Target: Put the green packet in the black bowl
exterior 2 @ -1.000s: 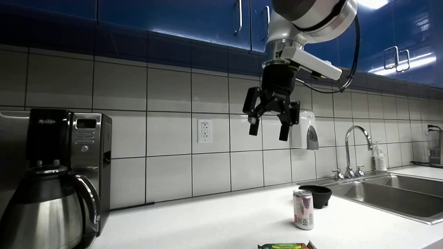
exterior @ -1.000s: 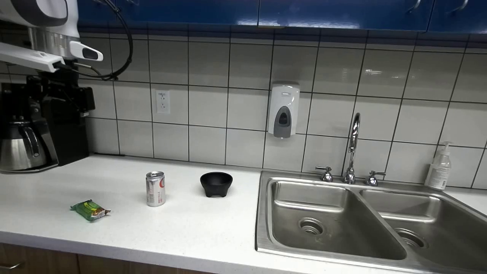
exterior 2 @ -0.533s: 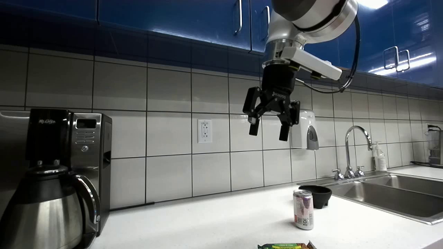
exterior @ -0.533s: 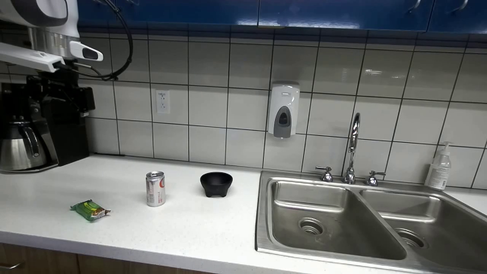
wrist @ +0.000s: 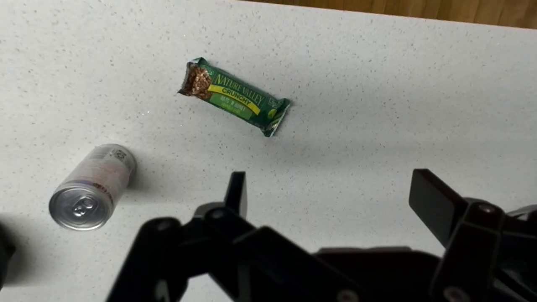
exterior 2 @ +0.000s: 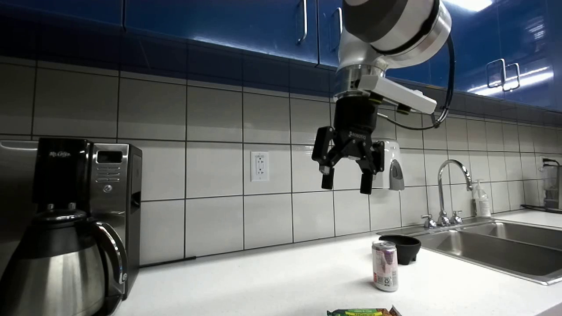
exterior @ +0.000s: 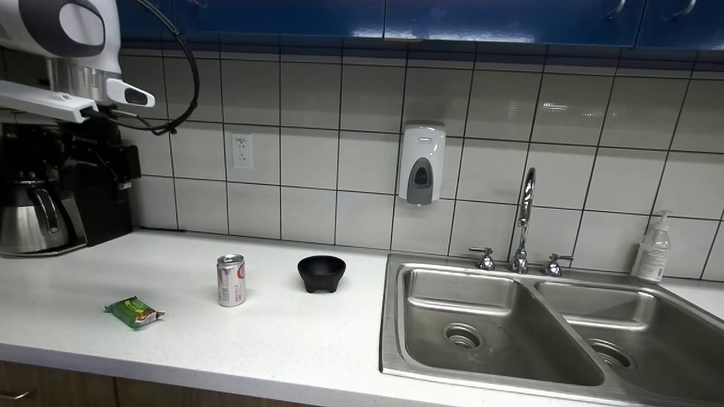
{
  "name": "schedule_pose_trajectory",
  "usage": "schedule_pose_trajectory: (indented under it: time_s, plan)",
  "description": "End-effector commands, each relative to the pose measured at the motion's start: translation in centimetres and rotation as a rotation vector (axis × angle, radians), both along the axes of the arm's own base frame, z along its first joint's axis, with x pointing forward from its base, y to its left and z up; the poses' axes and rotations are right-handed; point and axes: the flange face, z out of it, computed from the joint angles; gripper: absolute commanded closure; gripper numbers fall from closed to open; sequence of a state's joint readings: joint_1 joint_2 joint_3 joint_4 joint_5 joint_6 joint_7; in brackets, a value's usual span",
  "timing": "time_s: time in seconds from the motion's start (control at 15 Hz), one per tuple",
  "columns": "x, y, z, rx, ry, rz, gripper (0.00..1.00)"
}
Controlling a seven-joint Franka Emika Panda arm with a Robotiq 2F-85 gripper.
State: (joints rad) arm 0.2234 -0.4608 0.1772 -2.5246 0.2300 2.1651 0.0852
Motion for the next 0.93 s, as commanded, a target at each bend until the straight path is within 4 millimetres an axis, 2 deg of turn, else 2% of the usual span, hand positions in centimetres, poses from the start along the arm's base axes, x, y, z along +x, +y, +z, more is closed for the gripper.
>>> schedule_pose_trajectory:
  time_s: [0.0, 0.53, 0.87]
  plan:
    - [0.2, 0.4, -2.3, -0.031, 0.02, 0.008, 0.0]
    - [0.0, 0.1, -6.5, -0.042, 0.025, -0.077, 0.0]
    - [-0.4, 0.0, -8.4, -0.059, 0.054, -0.108, 0.0]
